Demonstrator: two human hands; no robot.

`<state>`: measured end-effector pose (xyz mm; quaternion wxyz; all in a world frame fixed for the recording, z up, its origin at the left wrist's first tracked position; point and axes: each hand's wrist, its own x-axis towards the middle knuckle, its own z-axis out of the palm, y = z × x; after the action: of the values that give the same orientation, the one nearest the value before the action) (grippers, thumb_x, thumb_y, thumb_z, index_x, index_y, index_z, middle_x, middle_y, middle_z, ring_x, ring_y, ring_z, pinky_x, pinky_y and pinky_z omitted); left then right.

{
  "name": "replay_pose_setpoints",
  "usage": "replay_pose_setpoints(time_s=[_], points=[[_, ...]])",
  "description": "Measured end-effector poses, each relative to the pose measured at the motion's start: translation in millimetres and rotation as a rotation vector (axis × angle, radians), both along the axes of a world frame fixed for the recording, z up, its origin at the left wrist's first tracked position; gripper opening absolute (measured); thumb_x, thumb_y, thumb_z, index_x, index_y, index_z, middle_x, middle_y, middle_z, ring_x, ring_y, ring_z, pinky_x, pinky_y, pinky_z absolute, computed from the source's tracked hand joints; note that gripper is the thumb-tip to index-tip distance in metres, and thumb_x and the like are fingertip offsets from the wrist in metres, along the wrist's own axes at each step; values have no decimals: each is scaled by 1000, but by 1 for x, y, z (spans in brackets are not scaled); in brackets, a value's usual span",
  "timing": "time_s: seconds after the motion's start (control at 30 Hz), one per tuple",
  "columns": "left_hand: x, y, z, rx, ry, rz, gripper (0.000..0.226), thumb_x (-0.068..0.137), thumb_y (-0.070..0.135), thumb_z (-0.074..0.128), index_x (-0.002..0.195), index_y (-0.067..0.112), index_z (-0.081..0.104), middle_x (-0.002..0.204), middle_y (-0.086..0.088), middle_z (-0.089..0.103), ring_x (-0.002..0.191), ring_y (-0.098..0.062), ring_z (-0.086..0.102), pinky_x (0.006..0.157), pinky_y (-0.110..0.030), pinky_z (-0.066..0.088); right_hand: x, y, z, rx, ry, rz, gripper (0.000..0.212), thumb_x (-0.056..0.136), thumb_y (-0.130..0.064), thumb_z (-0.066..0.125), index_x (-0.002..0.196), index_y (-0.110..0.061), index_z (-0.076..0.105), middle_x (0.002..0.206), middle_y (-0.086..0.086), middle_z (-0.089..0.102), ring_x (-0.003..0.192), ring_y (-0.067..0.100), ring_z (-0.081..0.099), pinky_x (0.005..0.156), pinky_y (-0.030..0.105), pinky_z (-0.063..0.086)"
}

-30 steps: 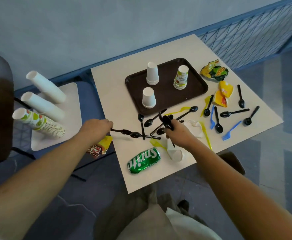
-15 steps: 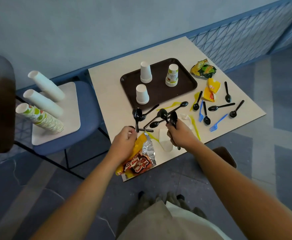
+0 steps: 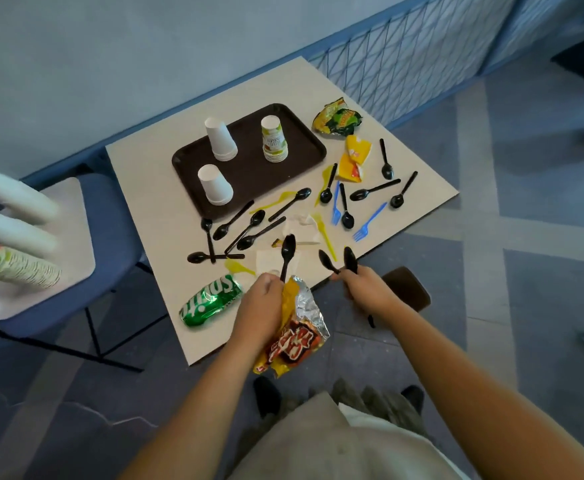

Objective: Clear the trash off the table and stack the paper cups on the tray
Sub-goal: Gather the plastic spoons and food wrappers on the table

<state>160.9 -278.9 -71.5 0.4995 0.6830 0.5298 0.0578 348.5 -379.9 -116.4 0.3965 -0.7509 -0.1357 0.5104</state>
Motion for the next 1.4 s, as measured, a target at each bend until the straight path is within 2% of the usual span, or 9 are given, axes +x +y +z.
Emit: replay_pose_setpoints(time_s=[0.17,0.27,0.4,0.57,0.67,0.83,1.1,1.27,1.4], points=[[60,-56,-25,184,350,-300,16,104,24,41,108,16,55,112,-5,64,103,-31,62,91,-48,51,72,-69,-4,-88,278,-32,52,99,-42,30,107,-9,69,58,-2,37,46,13,27,42,22,22],[95,-89,-31,-5,288,-203,21,102,29,41,102,14,56,104,-5,64,99,-26,59,92,-46,49,118,-103,-13,-85,317,-40,61,96,-43,24,113,-6,70,60,-1,39,45,14,27,42,22,23],[142,-120,-31,-289,214,-131,12,93,26,42,84,21,46,81,-3,51,79,-21,49,71,-38,35,164,-135,-26,-115,304,-72,49,104,-41,25,98,-10,62,59,0,39,44,13,27,42,22,21],[183,-129,-45,-238,256,-305,25,101,22,48,123,20,60,114,-9,67,106,-26,64,78,-34,44,201,-141,-52,-209,169,-3,23,105,-23,44,113,-10,62,66,2,50,47,11,43,45,27,36],[204,-123,-62,-176,281,-401,13,99,22,54,102,15,64,99,-8,69,96,-26,67,76,-36,49,219,-137,-68,-221,127,38,21,106,-18,46,116,-9,63,68,5,52,51,14,46,44,25,38],[241,-114,-89,-106,318,-496,25,99,20,59,75,11,56,74,-4,60,78,-24,60,56,-29,37,240,-135,-82,-350,32,43,17,100,-15,48,90,-6,59,60,8,45,46,16,38,43,25,30],[296,-117,-134,-114,430,-428,32,97,30,52,69,15,54,97,-20,72,91,-36,67,68,-35,42,282,-140,-90,-396,65,-6,31,102,-25,39,78,-9,51,57,5,41,47,16,35,45,22,28],[328,-130,-153,-189,484,-250,39,103,29,46,106,0,72,118,-22,71,112,-40,65,87,-38,50,307,-138,-112,-416,65,75,31,101,-26,40,85,-7,58,70,12,50,50,17,40,45,24,32],[350,-143,-174,-277,514,-161,41,104,30,48,114,-1,73,119,-18,73,114,-36,67,81,-33,46,327,-136,-138,-468,22,215,26,103,-17,45,102,2,63,73,14,57,57,20,52,53,33,46]])
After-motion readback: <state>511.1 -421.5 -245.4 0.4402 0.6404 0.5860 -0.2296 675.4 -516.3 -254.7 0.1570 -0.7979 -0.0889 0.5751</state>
